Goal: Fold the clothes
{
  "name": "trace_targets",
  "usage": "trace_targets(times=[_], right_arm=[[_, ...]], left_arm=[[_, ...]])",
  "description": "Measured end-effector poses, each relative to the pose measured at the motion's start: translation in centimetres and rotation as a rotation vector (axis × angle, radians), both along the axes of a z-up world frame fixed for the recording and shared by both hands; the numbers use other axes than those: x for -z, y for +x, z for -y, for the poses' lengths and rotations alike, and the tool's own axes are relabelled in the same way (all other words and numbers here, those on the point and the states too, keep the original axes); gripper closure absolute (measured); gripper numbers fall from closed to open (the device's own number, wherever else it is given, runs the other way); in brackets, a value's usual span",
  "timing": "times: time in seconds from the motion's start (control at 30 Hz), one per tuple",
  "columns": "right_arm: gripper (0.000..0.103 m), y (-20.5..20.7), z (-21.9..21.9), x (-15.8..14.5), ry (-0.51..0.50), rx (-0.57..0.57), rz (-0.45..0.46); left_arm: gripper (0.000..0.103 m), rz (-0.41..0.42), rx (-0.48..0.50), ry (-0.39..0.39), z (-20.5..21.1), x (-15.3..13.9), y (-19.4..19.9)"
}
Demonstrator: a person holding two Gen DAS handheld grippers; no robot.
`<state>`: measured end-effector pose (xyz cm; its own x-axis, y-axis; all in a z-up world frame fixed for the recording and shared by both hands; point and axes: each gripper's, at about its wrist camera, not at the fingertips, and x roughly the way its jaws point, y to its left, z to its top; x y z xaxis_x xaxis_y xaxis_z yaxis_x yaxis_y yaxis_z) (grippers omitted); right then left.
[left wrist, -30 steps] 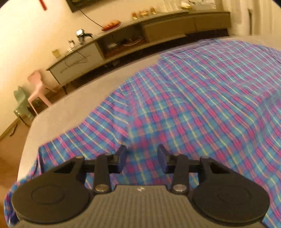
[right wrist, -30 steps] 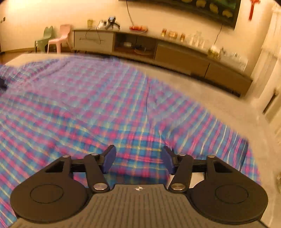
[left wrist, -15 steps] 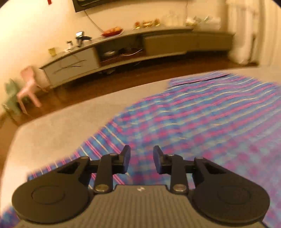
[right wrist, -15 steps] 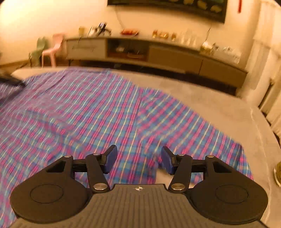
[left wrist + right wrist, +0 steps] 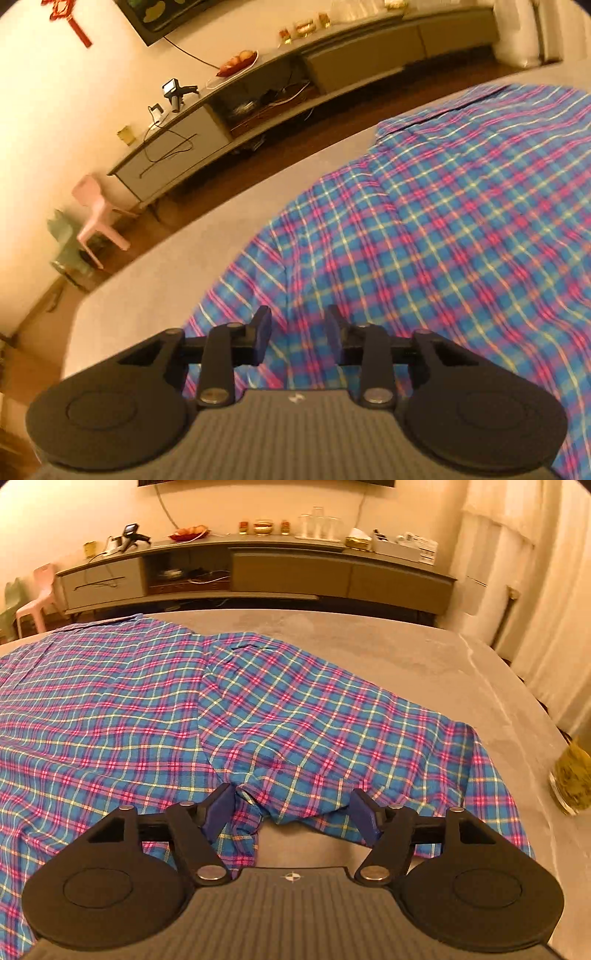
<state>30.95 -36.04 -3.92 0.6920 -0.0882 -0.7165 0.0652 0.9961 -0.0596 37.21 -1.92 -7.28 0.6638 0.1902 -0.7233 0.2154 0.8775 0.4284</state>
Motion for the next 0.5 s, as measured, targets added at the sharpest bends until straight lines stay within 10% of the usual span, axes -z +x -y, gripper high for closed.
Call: trace_targets(times=[0.23,0.5], right_arm=[[0.035,-6.6,-1.1,-3.4,0.075,-0.195,0.081],[0.038,-6.8,-6.0,-1.5,0.081,-0.384,-0.024]], left_arm=[[0.064,0.001,0.059,-0.205,-1.9,-3.3,-9.6],[0.065,-0.008,0.012,-0.175,-5.4,-0.8,-11.8]])
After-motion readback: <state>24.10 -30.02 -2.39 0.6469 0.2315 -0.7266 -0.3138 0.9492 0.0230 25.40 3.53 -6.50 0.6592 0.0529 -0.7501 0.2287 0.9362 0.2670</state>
